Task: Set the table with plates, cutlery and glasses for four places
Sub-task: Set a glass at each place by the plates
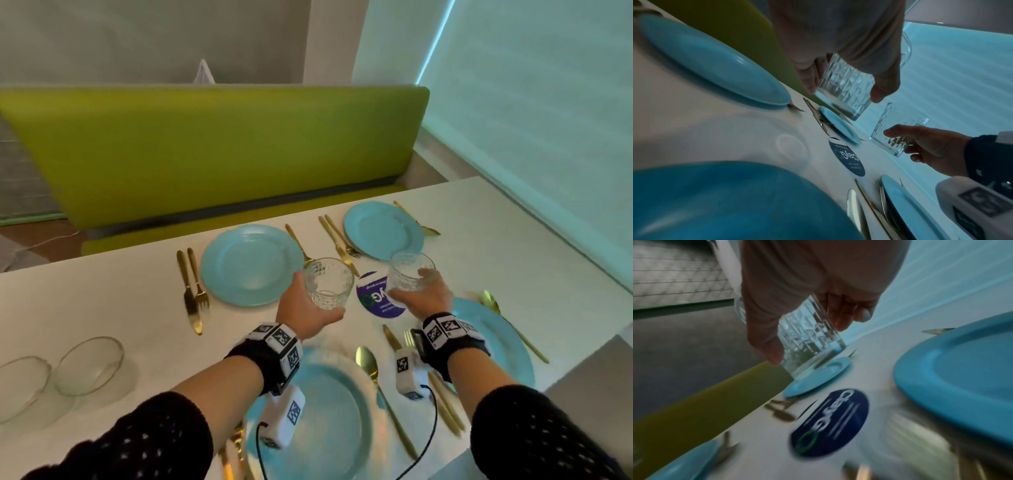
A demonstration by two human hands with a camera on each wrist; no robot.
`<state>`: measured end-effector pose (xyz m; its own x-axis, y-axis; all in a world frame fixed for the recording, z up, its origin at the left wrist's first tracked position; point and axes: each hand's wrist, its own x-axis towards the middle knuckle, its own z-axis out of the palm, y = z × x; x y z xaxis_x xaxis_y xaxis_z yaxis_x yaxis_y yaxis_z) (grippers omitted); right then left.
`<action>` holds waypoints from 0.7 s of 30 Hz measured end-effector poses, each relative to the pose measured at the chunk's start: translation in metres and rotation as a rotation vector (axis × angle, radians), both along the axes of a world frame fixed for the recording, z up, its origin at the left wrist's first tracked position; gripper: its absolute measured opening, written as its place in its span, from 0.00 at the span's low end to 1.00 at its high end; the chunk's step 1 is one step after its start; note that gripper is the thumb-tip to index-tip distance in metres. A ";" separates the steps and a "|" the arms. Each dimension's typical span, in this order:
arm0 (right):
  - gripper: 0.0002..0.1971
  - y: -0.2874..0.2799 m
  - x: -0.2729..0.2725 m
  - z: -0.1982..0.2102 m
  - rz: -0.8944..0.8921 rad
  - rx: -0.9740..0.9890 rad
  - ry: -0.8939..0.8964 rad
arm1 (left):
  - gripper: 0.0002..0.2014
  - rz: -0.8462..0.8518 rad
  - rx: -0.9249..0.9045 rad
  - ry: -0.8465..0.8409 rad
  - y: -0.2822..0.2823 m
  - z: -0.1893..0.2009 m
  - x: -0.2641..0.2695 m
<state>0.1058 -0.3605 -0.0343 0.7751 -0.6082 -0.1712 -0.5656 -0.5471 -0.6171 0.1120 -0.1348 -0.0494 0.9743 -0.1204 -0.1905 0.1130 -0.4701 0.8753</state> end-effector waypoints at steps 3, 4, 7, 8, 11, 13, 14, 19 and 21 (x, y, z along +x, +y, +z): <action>0.40 -0.044 0.019 -0.006 -0.086 0.022 0.020 | 0.41 -0.044 0.028 0.044 -0.035 -0.004 0.019; 0.40 -0.056 0.025 -0.008 -0.115 0.029 0.028 | 0.42 -0.055 0.029 0.056 -0.045 -0.006 0.024; 0.41 -0.088 0.042 -0.014 -0.189 0.053 0.053 | 0.43 -0.089 0.055 0.081 -0.067 -0.012 0.038; 0.41 -0.097 0.047 -0.017 -0.211 0.060 0.063 | 0.43 -0.098 0.062 0.090 -0.073 -0.015 0.043; 0.43 -0.118 0.060 -0.025 -0.279 0.075 0.079 | 0.43 -0.117 0.084 0.104 -0.087 -0.022 0.055; 0.43 -0.129 0.068 -0.031 -0.311 0.086 0.077 | 0.43 -0.128 0.110 0.108 -0.095 -0.026 0.063; 0.43 -0.134 0.071 -0.034 -0.324 0.089 0.078 | 0.43 -0.132 0.118 0.109 -0.099 -0.028 0.066; 0.43 -0.150 0.080 -0.048 -0.398 0.128 0.064 | 0.44 -0.140 0.133 0.128 -0.115 -0.038 0.078; 0.42 -0.154 0.081 -0.051 -0.428 0.148 0.044 | 0.43 -0.149 0.137 0.140 -0.122 -0.041 0.080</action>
<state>0.1868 -0.5143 -0.0851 0.4493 -0.8387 -0.3076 -0.7490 -0.1660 -0.6414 0.1922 -0.2565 -0.0899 0.9104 -0.2250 -0.3473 0.1494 -0.6040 0.7829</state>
